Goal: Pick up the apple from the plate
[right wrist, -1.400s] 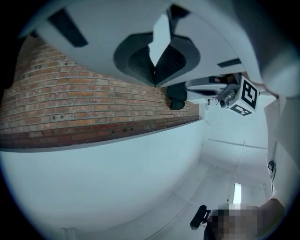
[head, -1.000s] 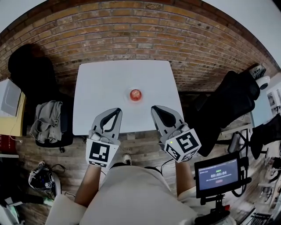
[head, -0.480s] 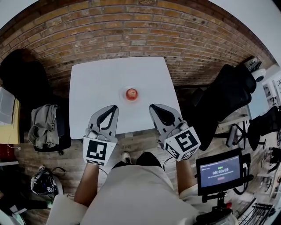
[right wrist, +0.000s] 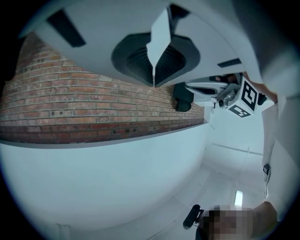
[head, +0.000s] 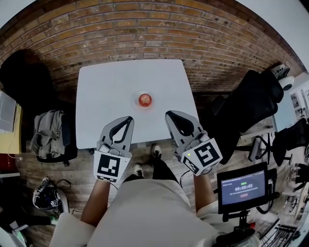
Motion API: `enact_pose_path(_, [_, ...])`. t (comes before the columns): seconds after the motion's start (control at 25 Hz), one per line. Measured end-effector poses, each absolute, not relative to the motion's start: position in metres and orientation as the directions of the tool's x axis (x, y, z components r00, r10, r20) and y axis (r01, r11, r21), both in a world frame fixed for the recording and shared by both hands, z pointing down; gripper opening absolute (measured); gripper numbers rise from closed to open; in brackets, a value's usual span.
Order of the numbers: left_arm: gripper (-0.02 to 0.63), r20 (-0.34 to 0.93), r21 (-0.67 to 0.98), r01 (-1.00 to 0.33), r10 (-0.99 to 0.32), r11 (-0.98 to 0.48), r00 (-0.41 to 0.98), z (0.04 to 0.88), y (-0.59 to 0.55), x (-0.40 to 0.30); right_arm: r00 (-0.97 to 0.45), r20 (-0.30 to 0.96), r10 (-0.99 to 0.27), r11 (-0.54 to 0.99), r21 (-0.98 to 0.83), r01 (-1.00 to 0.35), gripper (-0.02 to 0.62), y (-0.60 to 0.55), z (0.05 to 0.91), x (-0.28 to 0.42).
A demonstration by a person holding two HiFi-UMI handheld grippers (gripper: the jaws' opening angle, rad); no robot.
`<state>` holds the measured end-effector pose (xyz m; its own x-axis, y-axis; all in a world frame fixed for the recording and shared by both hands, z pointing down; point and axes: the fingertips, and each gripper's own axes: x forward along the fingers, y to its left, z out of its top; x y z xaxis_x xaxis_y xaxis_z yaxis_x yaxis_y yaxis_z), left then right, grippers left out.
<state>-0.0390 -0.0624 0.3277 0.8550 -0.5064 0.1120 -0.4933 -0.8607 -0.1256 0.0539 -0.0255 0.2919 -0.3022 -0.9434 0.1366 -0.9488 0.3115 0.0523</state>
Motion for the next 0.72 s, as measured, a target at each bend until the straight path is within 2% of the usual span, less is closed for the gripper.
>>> enact_pose_path(0.72, [0.005, 0.14, -0.111, -0.552, -0.563, -0.826, 0.815, 0.336, -0.084, -0.006, -0.371, 0.203, -0.906, 0.385, 0.033, -0.922, 0.006, -0.058, 0.318, 0.094])
